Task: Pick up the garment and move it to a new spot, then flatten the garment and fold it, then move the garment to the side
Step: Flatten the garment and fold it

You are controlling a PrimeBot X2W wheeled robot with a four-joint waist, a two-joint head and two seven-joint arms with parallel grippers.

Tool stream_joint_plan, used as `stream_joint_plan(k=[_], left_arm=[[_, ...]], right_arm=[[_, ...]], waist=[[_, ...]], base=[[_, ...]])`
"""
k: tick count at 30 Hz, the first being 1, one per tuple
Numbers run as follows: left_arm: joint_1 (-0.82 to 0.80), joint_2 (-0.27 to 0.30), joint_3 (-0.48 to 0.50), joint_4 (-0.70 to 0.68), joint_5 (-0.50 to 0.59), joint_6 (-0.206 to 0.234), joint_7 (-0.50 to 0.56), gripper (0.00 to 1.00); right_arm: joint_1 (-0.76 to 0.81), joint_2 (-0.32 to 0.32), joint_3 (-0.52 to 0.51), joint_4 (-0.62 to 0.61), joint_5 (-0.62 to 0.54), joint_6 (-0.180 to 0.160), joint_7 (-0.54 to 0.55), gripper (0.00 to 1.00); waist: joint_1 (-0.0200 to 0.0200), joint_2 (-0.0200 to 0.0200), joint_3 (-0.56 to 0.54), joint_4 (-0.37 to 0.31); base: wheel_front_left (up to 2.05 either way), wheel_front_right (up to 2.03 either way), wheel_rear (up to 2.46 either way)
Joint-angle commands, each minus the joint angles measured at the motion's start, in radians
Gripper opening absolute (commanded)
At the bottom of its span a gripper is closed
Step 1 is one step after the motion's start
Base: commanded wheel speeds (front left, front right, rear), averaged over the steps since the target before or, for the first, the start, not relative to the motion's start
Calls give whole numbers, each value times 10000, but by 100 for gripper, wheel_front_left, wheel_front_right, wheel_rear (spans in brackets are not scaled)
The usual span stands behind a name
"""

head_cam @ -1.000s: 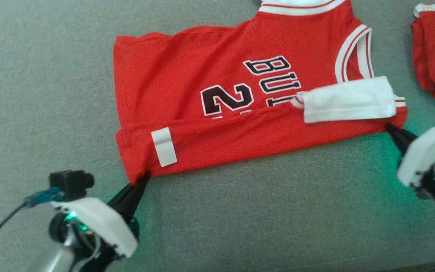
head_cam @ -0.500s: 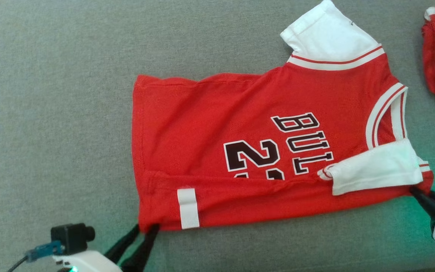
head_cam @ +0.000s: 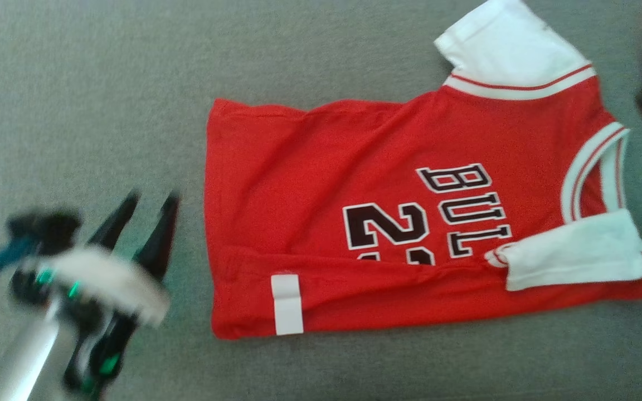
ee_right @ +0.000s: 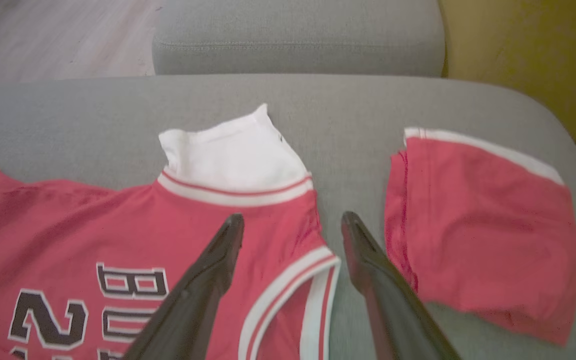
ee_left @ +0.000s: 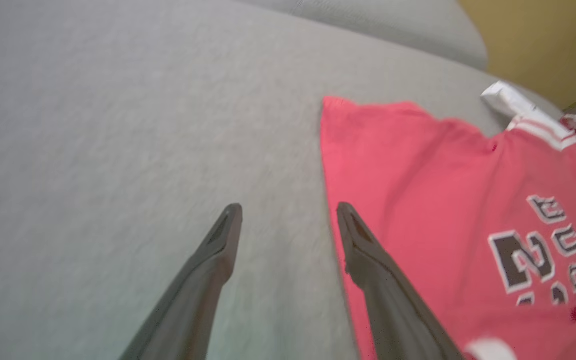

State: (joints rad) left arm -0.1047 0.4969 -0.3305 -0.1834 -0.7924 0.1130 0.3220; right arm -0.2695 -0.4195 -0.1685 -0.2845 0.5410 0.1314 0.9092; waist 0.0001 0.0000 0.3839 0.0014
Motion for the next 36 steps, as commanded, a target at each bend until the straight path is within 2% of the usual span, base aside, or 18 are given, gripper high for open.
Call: stream_joint_plan(k=[1, 7, 13, 19, 32, 33, 34, 36], left_arm=[[-674, 43, 320, -192, 19, -41, 51, 100], [-3789, -1308, -1026, 2175, 978, -400, 211, 100], [-5023, -2574, -2104, 4209, 1434, -840, 35, 100], [-5653, -3033, -2616, 5189, 1518, -1339, 80, 100], [-6425, -3442, -2923, 5881, 1156, -1819, 614, 100], [-6470, -3473, -2936, 5954, 1141, -1835, 614, 46], [-6517, -3506, -2930, 6018, 1123, -1847, 583, 0], [-6647, -3473, -2927, 6096, 1180, -1874, 467, 0]], right_arm=[[-327, -198, 224, -216, -145, -7, -10, 100], [-3409, -65, 1473, 2543, -1927, -7, -597, 100], [-4538, 76, 1672, 5379, -3031, -7, -1444, 100], [-5124, 227, 2020, 6878, -3074, -7, -1841, 100], [-5527, 365, 2879, 7597, -2656, -7, -1709, 100], [-5525, 403, 2917, 7616, -2589, -7, -1761, 21], [-5532, 428, 2952, 7620, -2539, -7, -1855, 0], [-5656, 490, 3000, 7510, -2353, -7, -2257, 0]], waist=[[-1, 0, 303, 272], [-1, 0, 1281, 1253], [-1, 0, 1350, 2058], [-1, 0, 1358, 2102], [-1, 0, 1297, 1662], [-1, 0, 1277, 1645], [-1, 0, 1264, 1632], [-1, 0, 1268, 1594]], base=[[0, 0, 0], [0, 0, 0], [0, 0, 0], [0, 0, 0], [0, 0, 0], [0, 0, 0], [0, 0, 0], [0, 0, 0]])
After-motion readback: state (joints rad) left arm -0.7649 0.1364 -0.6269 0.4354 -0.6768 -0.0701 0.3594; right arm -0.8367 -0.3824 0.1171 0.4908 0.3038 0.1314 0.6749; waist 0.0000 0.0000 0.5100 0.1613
